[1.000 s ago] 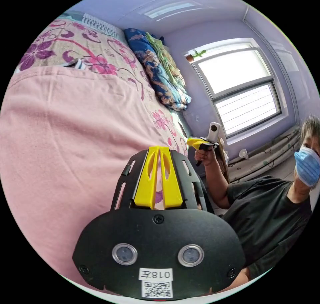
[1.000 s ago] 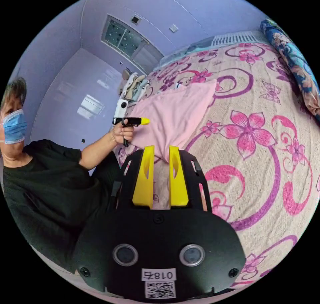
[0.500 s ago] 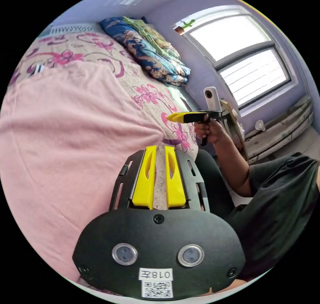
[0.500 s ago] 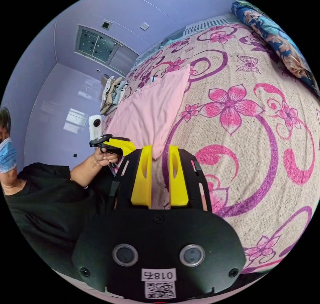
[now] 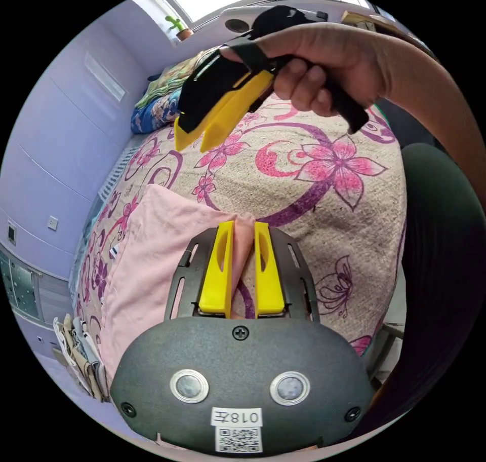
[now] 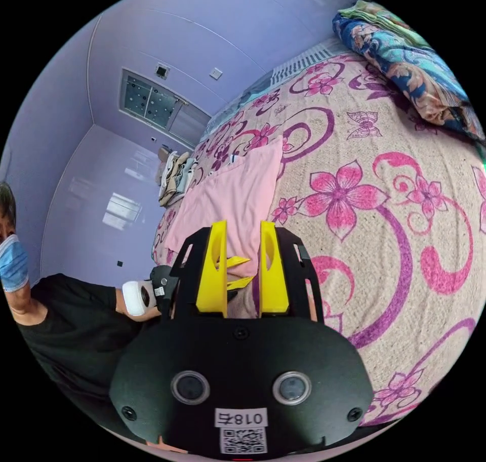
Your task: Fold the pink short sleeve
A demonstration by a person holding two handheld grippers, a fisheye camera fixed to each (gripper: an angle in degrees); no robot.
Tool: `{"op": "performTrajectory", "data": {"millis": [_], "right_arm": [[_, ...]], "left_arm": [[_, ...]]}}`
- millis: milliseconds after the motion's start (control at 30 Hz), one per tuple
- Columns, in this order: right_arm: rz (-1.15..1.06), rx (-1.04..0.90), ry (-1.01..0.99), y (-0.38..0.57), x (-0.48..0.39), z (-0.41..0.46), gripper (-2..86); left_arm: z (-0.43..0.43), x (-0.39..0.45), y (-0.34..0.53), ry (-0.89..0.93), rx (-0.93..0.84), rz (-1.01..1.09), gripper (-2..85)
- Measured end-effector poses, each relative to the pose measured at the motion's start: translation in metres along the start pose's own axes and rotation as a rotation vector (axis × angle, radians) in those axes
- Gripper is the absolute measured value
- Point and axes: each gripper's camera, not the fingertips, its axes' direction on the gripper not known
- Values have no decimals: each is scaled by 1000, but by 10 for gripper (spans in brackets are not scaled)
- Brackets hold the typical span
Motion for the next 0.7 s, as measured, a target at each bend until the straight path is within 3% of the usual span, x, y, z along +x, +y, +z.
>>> {"op": "performTrajectory", "data": {"millis": [133,333,500,700], "right_arm": [[-75,-49,64,-83,-22,34,115],[-62,-189,293,-172,-28,110,147],[-96,-220,404,-178,-63,147,158],[-201,-264,613,-187,-124,181,80]], "left_arm": [[10,-24,30,165,39,-210,46],[24,-76,118,492,255,-598,35],[32,-79,170,523,330,-653,34],[55,-72,215,510,338,-666,40]]}}
